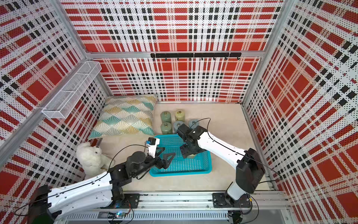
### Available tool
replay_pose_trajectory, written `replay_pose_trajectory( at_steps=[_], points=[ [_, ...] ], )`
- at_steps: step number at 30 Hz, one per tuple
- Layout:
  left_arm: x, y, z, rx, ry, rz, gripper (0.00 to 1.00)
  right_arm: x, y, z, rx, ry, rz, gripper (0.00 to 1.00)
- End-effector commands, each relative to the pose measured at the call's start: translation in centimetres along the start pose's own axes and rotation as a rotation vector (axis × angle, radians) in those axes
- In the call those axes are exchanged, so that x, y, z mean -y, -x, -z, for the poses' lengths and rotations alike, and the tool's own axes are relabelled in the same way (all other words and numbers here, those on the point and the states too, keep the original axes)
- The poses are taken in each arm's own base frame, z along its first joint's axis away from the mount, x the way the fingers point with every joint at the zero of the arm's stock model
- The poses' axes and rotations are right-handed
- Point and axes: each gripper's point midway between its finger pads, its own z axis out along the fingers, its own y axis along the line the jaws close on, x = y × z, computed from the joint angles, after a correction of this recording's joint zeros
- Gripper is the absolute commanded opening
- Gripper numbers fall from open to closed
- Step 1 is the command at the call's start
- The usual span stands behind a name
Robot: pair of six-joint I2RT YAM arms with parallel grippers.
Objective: Take the tea canister out of the basket
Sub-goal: Pick up the tea canister from the basket, then place the tea canister at the center of the board.
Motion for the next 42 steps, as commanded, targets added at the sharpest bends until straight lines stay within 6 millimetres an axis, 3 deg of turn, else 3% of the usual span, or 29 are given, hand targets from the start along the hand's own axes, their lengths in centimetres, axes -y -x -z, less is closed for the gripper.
replay_pose_trajectory(
  at_steps=[1, 14, 26, 34, 42],
  points=[
    [0.7, 2.1, 0.5, 0.066, -0.023, 0.010, 0.99, 0.8, 2.5, 2.2, 0.065, -0.022, 0.012, 0.65],
    [1.7, 3.9, 0.7, 0.141, -0.064, 0.029, 0.99, 4.6, 12.2, 3.7, 0.187, -0.015, -0.098, 0.65],
    [1.9, 3.6, 1.0, 0.143, -0.094, 0.045, 0.99, 10.0, 20.6, 4.0, 0.357, -0.121, -0.285, 0.66],
    [1.9, 3.6, 1.4, 0.148, -0.096, 0.061, 0.99, 13.9, 24.2, 2.4, 0.426, -0.195, -0.362, 0.66],
    [1.8, 3.4, 1.2, 0.142, -0.088, 0.085, 0.99, 16.1, 26.4, -1.7, 0.424, -0.184, -0.405, 0.66]
  ],
)
